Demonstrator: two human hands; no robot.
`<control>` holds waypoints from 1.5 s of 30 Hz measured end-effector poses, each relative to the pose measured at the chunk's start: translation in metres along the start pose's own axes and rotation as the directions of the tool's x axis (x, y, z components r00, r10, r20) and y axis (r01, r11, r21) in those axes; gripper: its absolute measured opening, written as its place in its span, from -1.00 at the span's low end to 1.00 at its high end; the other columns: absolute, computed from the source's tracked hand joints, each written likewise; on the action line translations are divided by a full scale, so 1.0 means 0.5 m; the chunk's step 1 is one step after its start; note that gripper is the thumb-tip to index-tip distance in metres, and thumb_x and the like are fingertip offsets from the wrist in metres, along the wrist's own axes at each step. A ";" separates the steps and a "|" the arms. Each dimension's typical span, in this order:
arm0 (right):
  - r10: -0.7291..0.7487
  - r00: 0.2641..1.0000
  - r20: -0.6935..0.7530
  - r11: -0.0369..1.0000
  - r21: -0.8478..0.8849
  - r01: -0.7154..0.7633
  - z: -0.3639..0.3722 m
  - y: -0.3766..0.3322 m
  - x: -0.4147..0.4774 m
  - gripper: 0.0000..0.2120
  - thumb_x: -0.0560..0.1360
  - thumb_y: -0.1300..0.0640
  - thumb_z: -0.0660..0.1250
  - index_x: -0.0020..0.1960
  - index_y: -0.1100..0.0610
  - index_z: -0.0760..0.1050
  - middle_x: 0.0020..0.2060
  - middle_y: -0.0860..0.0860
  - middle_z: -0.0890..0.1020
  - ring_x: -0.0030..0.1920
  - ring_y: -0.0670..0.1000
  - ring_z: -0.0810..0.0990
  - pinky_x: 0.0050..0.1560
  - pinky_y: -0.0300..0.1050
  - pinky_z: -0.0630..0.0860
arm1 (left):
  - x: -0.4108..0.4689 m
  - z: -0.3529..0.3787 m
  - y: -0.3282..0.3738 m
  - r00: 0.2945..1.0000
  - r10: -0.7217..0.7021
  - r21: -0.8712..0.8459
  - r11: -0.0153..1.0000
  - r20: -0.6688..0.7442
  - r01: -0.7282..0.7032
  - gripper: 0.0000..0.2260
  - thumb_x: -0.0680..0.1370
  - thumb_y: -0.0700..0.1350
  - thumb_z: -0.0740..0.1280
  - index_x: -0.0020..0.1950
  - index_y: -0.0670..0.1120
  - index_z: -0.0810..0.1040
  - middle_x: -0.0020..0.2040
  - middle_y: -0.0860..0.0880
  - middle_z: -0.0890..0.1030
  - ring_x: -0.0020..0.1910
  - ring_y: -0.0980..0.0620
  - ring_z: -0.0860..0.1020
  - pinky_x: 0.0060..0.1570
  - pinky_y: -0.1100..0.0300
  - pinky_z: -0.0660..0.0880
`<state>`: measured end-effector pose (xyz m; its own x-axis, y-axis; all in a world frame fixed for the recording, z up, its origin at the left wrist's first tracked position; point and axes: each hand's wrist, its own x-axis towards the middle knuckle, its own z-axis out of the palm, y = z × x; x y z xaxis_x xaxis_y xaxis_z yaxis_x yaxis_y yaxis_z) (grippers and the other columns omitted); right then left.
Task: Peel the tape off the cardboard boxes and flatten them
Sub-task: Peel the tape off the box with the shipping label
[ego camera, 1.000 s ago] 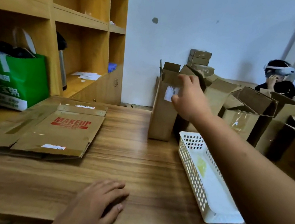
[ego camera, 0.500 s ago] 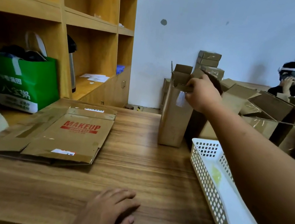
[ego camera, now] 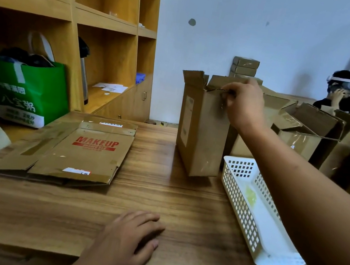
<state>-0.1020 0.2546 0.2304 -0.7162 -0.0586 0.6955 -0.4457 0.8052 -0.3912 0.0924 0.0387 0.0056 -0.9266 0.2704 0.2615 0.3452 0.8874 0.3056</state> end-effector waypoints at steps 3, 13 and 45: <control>-0.018 0.999 -0.042 0.999 0.033 0.019 -0.028 -0.020 -0.016 -0.74 0.60 0.23 0.30 0.21 0.08 0.67 0.13 0.15 0.52 0.17 0.16 0.52 0.19 0.01 0.47 | -0.001 -0.012 0.010 0.999 -0.027 -0.014 1.000 0.029 0.027 -0.55 0.57 0.33 0.02 0.46 0.39 0.26 0.42 0.48 0.20 0.42 0.47 0.06 0.49 0.27 0.08; 0.005 0.996 -0.088 0.987 0.159 0.009 -0.167 -0.050 -0.108 -0.90 0.59 0.06 0.33 -0.07 0.07 0.54 -0.12 0.01 0.56 -0.06 0.06 0.54 -0.08 -0.03 0.45 | -0.027 -0.045 0.020 0.948 -0.120 -0.301 0.953 -0.295 0.027 -0.46 0.56 0.30 0.08 0.54 0.30 0.14 0.55 0.42 0.03 0.52 0.39 0.07 0.41 0.06 0.22; 0.378 0.893 0.244 0.845 0.303 -0.440 -0.075 0.143 -0.363 -0.82 0.65 0.10 0.30 0.22 0.10 0.48 -0.02 -0.14 0.61 -0.03 -0.13 0.58 -0.13 -0.37 0.43 | -0.030 -0.147 0.098 0.960 0.247 0.029 0.969 -0.134 -0.246 -0.47 0.65 0.34 -0.12 0.55 0.21 0.27 0.56 0.25 0.24 0.57 0.24 0.11 0.54 -0.14 0.13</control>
<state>0.0161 0.3451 0.0989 -0.9392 0.1076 0.3259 -0.2239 0.5276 -0.8195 0.1344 0.0507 0.0840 -0.7837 0.4288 0.4494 0.5579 0.8040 0.2056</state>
